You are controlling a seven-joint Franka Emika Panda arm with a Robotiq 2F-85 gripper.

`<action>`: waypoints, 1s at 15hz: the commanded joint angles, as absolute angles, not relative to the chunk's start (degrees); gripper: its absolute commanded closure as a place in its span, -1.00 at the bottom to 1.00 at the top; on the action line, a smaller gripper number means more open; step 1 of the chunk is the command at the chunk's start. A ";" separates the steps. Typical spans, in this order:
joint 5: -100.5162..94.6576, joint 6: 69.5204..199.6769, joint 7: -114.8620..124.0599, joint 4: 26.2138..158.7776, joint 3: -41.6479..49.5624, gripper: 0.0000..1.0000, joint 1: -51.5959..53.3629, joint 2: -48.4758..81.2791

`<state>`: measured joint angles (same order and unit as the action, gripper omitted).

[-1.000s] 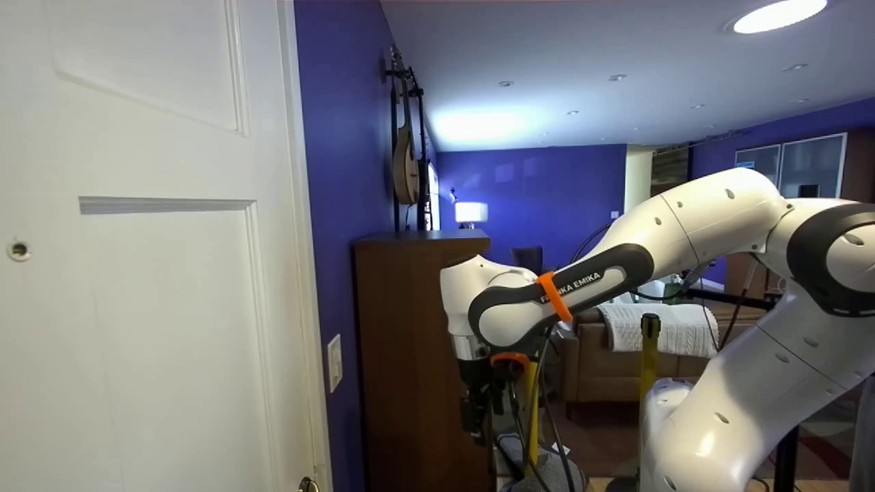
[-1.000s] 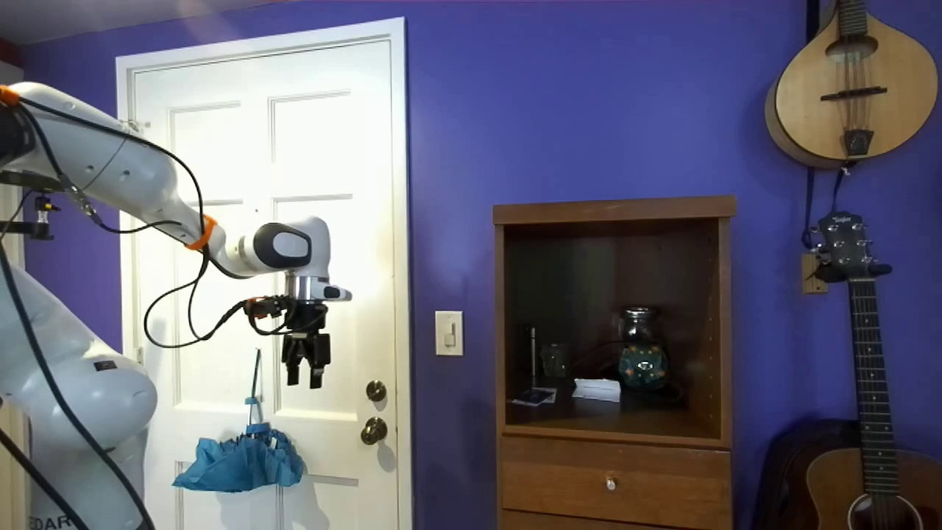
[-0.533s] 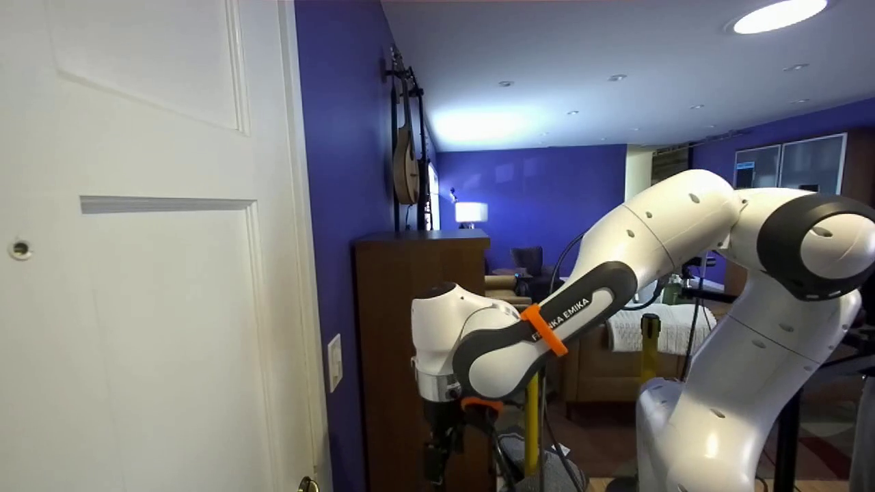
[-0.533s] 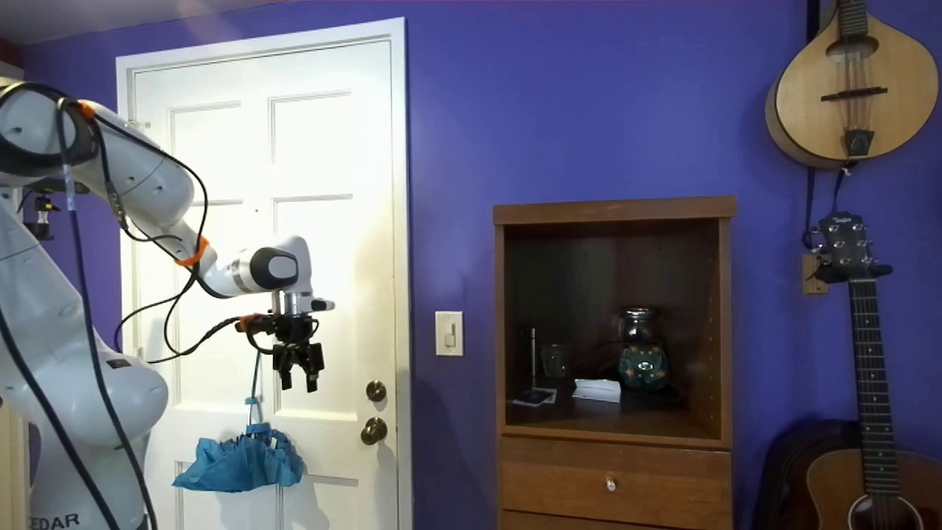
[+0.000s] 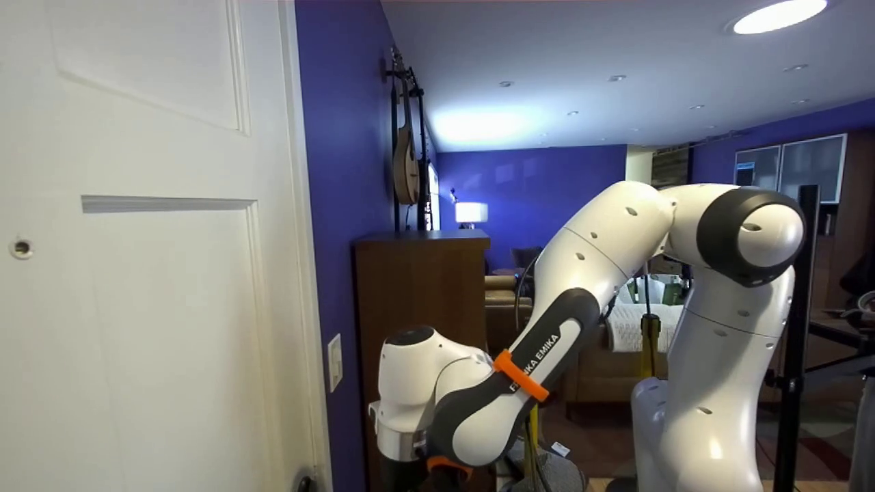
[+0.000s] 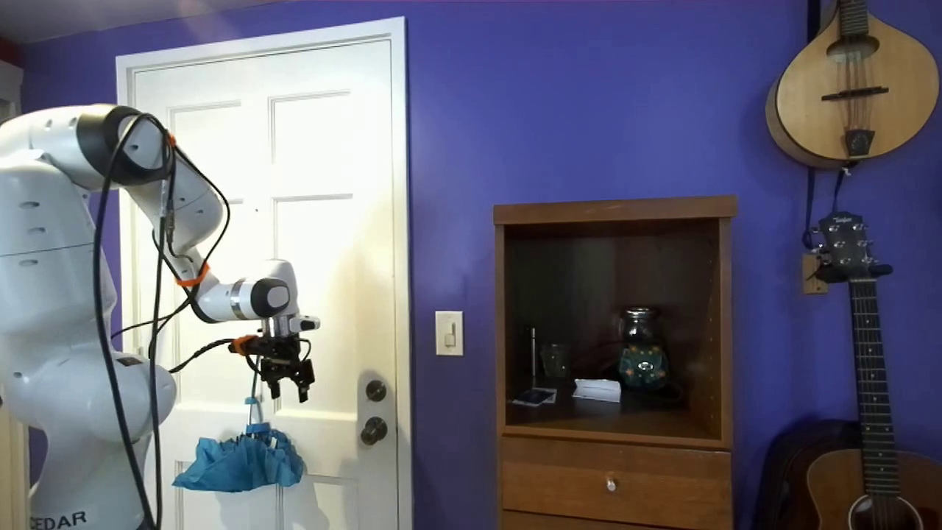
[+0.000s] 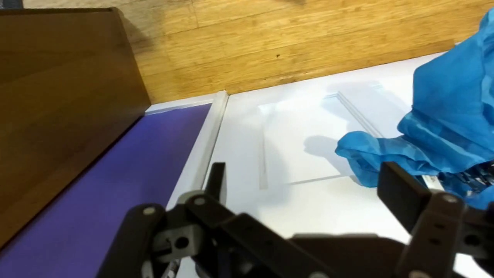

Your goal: Remove the blue umbrella from the door and put it on top of the cabinet on the right

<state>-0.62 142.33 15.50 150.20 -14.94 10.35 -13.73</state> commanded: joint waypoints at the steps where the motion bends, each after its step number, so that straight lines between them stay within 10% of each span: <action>1: -0.27 144.20 14.64 144.88 -15.87 -1.00 11.96 -5.23; 15: -0.66 143.58 14.77 144.42 -15.49 -1.00 12.59 -4.30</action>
<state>-0.64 143.68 14.78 144.45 -16.00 12.09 -4.27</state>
